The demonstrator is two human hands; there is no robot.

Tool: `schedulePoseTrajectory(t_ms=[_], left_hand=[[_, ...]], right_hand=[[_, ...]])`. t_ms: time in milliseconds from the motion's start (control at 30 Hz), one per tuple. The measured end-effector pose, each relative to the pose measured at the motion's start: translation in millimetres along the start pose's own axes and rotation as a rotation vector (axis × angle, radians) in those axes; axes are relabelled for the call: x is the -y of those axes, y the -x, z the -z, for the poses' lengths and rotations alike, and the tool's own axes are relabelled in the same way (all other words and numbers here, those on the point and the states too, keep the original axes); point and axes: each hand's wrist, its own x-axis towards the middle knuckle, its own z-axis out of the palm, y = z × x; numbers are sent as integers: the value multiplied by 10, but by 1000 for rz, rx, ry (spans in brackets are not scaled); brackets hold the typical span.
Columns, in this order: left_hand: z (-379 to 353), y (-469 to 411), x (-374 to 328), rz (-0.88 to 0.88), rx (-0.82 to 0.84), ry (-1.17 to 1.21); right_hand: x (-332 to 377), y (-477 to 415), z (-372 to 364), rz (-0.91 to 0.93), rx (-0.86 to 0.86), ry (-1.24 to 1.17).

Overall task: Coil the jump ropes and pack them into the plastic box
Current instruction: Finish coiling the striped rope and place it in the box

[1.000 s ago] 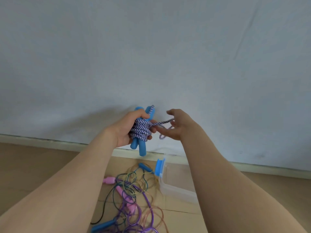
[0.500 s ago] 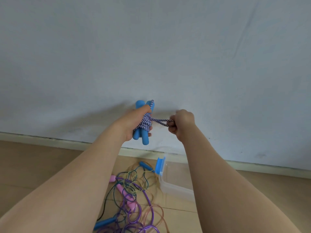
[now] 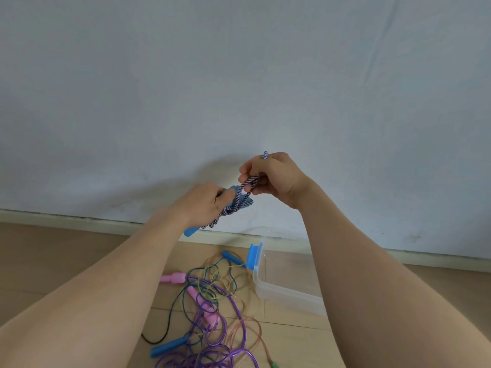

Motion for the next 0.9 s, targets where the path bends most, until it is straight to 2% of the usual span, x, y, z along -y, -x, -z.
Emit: schedulePoseTrajectory(t_ms=[167, 267, 333, 367, 433, 533, 633, 700, 767, 800, 900], left_hand=[[11, 44, -136, -40, 63, -254], [-62, 43, -194, -65, 60, -406], [-77, 32, -176, -52, 43, -411], [-70, 23, -169, -52, 44, -430], [-36, 12, -168, -32, 66, -422], [19, 10, -187, -29, 69, -238], [60, 26, -252, -130, 33, -117], [80, 43, -287, -197, -51, -81], [105, 62, -292, -242, -146, -30], [120, 70, -296, -261, -186, -2], [151, 61, -309, -316, -275, 94]], right_hand=[[38, 19, 11, -57, 74, -24], [104, 83, -52, -203, 337, -31], [107, 94, -93, -229, 420, -49], [92, 78, -102, -202, 377, -43], [25, 22, -80, -76, 156, 46], [-104, -61, 32, 45, -188, 384], [-221, -94, 114, 12, -302, 708], [-301, -131, 148, -26, -373, 798], [-329, -135, 175, -74, -365, 772], [-322, -130, 184, -108, -333, 683], [-261, -89, 175, -146, -244, 197]])
